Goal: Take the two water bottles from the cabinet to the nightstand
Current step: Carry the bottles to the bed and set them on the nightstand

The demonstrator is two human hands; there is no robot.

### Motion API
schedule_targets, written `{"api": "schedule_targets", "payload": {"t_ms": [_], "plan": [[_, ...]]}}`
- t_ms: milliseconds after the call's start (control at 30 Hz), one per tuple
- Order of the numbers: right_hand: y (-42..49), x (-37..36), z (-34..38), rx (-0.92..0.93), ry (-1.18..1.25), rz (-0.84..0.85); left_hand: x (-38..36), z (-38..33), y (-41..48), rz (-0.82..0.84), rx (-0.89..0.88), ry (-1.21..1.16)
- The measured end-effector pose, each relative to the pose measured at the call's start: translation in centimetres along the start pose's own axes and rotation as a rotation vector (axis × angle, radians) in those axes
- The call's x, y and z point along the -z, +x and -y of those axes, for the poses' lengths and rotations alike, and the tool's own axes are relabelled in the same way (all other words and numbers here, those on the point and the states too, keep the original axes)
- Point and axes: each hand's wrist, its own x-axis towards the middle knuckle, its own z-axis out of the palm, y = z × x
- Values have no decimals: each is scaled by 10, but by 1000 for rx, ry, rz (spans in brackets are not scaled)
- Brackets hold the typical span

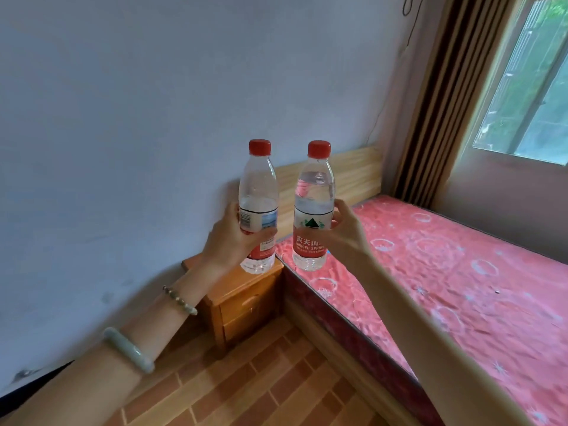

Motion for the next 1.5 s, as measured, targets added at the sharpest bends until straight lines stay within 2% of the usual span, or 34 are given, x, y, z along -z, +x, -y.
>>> {"api": "schedule_targets", "payload": {"t_ms": [433,667,967,1233,1500], "plan": [[163,-81,-42,4,80,118,-8,81,156,-25,94,4],[243,-129,-85,-3,75,256,-21,144,220,-78,170,14],[372,-202,-171,84,34,455,-64,239,317,-76,307,2],[473,-257,-257,-42,34,593,-102,339,387,-104,490,-44],[511,-301,-349,-186,-30,613,-141,428,413,-88,623,-23]]}}
